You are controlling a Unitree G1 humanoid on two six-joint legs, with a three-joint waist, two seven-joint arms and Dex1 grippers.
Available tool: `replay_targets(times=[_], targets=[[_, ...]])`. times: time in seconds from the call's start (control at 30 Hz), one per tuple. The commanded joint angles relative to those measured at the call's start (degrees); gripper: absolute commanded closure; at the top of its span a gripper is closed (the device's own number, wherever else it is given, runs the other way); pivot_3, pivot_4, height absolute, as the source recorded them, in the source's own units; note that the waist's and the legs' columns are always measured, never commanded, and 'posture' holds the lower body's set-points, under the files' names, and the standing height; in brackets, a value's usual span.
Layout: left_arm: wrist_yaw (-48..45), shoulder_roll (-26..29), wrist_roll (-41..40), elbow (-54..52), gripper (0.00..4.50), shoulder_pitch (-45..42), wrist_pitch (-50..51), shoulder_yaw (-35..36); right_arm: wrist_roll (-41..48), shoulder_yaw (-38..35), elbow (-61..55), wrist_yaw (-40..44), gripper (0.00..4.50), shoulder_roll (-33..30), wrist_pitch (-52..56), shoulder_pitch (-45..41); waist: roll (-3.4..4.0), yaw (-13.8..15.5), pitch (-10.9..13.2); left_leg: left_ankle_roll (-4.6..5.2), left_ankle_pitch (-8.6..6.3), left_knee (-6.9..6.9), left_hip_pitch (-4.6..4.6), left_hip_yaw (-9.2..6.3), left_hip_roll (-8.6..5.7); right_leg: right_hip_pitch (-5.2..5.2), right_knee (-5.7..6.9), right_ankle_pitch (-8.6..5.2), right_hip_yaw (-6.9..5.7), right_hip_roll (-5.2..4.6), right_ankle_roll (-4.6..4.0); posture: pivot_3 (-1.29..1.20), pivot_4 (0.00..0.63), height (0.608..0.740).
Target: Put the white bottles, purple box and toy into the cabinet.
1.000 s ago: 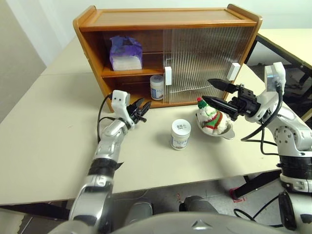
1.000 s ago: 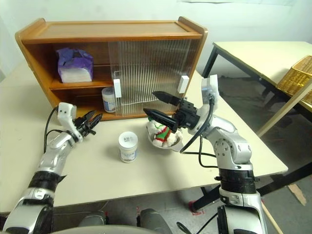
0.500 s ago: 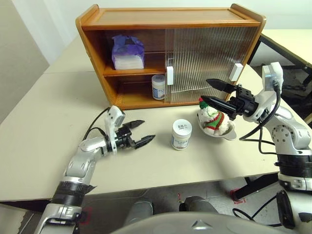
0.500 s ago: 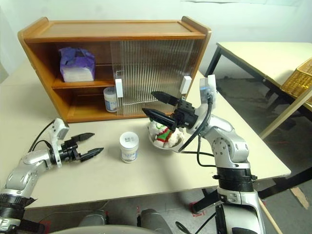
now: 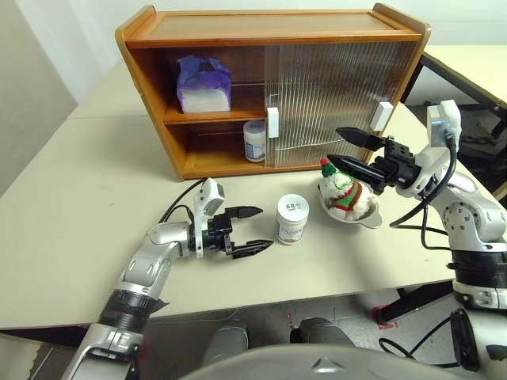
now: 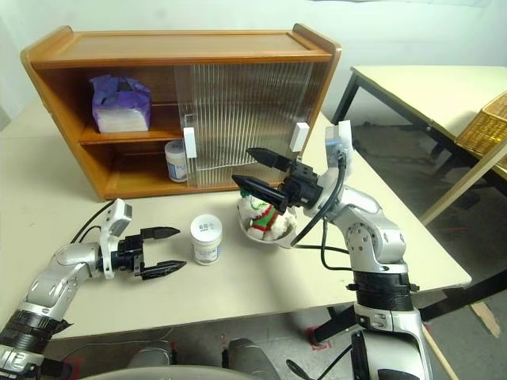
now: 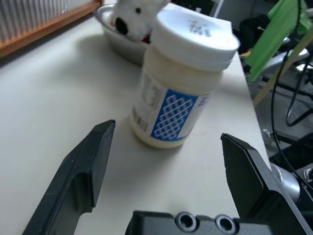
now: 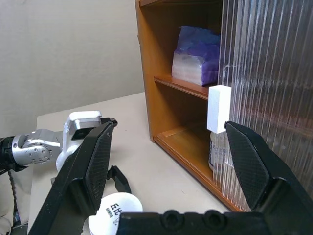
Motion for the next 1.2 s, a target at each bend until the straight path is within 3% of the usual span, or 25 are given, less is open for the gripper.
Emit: replay_targets(times=[0.03,0.73,0.93,1.2], targets=[[-0.06,-1.38,1.99,2.47,0.04,-2.27,-2.32,-1.95,0.31,-0.33,-0.80,-0.19,0.00,-0.38,0.30,-0.36,0.02,0.03,-0.01,0.04,0.03,0.00,0.02,-0.03,0.00,0.03,0.00,0.02,0.00,-0.05,0.03,-0.08,0.000,0.740],[-0.79,-7.68,6.97,16.86,0.04,-9.43,-9.48,-5.29,0.82,-1.25,-2.90,-1.49,0.00,-0.85,0.56,1.44,0.06,-1.06,-0.03,0.22,0.13,0.04,0.03,0.01,-0.03,0.12,-0.02,0.13,0.06,-0.14,0.39,-0.12,0.000,0.740],[-0.99,-7.14,6.72,16.48,1.44,-8.65,-9.42,-4.60,0.67,-1.09,-2.30,-1.27,0.00,-0.78,0.32,1.09,0.06,-1.17,-0.03,0.30,0.18,0.04,0.05,0.07,-0.06,0.15,-0.02,0.15,0.05,-0.14,0.43,-0.11,0.000,0.740],[1.40,-6.64,5.48,15.51,1.44,-7.87,-8.87,-1.94,0.38,-0.45,-1.49,-0.81,0.00,-0.36,0.11,0.21,0.06,-1.16,-0.03,0.31,0.19,0.03,0.06,0.10,-0.06,0.15,-0.02,0.15,0.04,-0.14,0.43,-0.10,0.000,0.740]])
